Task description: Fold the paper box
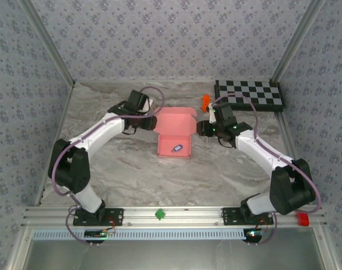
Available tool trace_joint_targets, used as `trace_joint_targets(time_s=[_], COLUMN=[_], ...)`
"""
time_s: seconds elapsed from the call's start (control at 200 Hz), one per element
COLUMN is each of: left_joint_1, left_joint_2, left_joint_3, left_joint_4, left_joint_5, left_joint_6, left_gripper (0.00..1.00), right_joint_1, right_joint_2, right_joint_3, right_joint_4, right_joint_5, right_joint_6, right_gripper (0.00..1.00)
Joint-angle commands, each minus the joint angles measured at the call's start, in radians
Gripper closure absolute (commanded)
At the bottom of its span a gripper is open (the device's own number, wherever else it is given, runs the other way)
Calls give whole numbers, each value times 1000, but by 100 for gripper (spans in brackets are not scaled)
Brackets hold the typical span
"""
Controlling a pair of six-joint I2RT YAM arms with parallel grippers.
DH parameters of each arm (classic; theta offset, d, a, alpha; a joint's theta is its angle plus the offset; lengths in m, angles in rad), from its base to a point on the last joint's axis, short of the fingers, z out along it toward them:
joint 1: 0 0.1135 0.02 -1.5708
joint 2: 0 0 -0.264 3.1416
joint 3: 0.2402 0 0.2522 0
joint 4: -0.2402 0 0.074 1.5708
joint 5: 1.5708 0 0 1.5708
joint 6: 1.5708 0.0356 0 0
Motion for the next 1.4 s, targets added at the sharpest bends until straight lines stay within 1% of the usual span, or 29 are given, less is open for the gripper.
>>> trace_joint_targets(time_s=[0.0,0.23,0.5,0.88,0.9,1.014,1.109,1.394], left_joint_1=[27,69,74,80,80,80,80,81], left_joint_2=[26,71,138,194,196,199,199,208], left_joint_3=[62,94,141,186,186,185,180,180], left_joint_4=[-10,11,8,14,14,12,12,16], left_joint_5=[136,270,327,373,375,384,384,391], left_joint_6=[65,85,70,32,31,28,26,16], left_gripper=[42,42,44,58,59,62,63,65], right_joint_1=[-17,-43,-44,-44,-45,-43,-42,-41], right_joint_2=[48,148,223,259,261,269,274,291], right_joint_3=[60,152,201,201,232,241,245,259], right_joint_4=[-37,-55,-41,-19,-17,-16,-11,-18], right_joint_5=[-62,-111,-154,-194,-198,-208,-217,-223], right_joint_6=[-36,-40,-26,-12,-12,-12,-12,-12], right_gripper=[47,47,49,54,54,56,59,60])
